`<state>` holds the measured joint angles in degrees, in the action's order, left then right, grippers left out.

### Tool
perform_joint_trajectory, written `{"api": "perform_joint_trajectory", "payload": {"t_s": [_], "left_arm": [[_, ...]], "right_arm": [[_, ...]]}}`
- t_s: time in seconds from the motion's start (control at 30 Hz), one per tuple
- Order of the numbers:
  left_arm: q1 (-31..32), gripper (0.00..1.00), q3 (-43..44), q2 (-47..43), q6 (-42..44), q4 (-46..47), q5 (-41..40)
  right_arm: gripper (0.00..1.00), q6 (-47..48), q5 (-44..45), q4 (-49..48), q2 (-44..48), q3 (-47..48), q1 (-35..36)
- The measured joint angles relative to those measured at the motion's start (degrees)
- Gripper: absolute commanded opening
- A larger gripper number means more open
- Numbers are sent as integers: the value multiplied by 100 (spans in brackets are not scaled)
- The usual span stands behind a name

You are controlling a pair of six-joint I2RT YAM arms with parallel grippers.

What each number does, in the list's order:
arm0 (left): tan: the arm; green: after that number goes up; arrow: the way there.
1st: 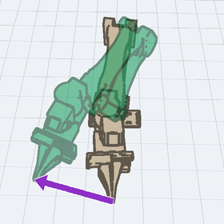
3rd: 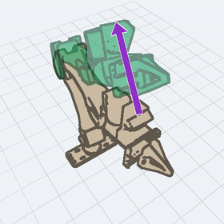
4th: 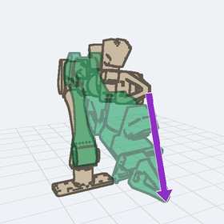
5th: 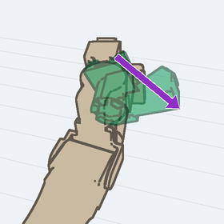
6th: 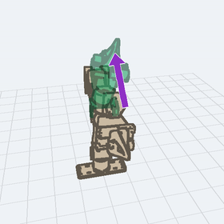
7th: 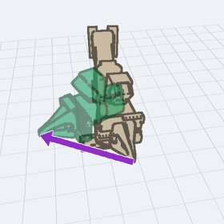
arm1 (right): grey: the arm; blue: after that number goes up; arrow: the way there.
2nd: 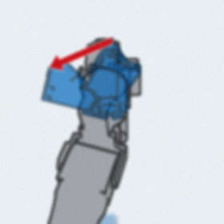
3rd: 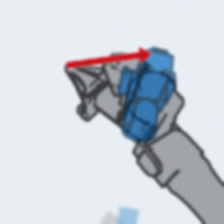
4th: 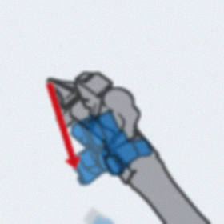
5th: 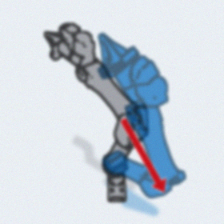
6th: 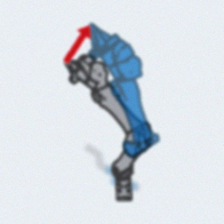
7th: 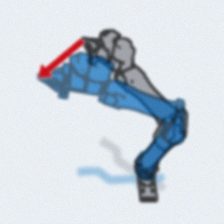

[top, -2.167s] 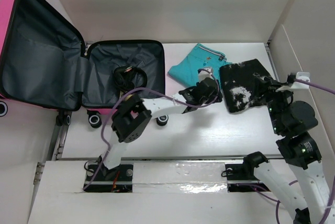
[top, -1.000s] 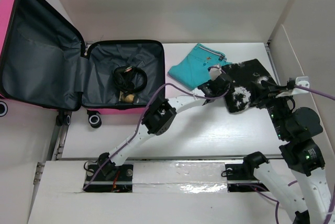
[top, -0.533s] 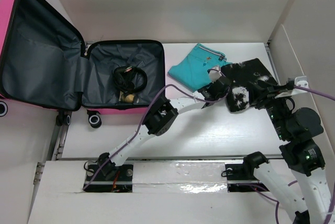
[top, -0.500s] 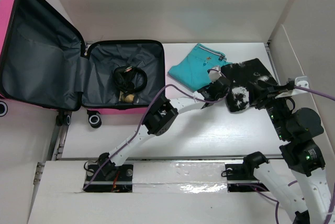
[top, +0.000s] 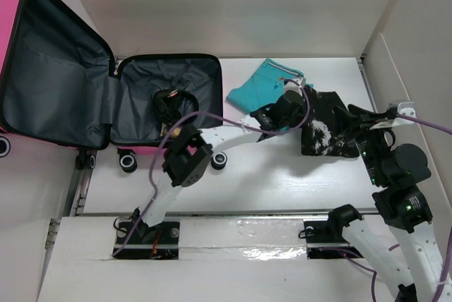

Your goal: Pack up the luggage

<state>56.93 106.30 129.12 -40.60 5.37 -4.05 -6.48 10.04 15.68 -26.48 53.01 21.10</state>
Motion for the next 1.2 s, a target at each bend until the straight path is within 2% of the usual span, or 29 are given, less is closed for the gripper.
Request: {"api": "perform_joint_trajectory", "payload": {"t_s": [0.13,0.3,0.4,0.57,0.7,0.8,1.0,1.2], "left_arm": [[-199,0,-472,-1093,437,-197,566],[-863,0,-549,-2028,1270,-964,1145],[-1499,0,-625,-2430,1753,-1447,1495],[-3029,0,-1327,-3082,2188,-1690,1991],[-4232,0,-1777,-3331,2406,-1718,2227],[-4846,0,-1982,-3333,2509,-1755,2450],[-5696,0,-2621,-3571,2546,-1613,2957],[-6441,0,-3027,-3705,2708,-1497,2782]], "right_arm": [[49,-111,63,-234,-55,-251,0],[49,-151,111,-411,-181,-420,0],[49,-151,179,-507,-179,-533,0],[49,-151,280,-706,-181,-831,0],[49,-151,282,-981,-236,-1228,0],[49,-149,282,-1071,-400,-1469,0],[49,-151,229,-1217,-625,-1751,0],[49,-149,144,-1392,-597,-1838,0]]}}
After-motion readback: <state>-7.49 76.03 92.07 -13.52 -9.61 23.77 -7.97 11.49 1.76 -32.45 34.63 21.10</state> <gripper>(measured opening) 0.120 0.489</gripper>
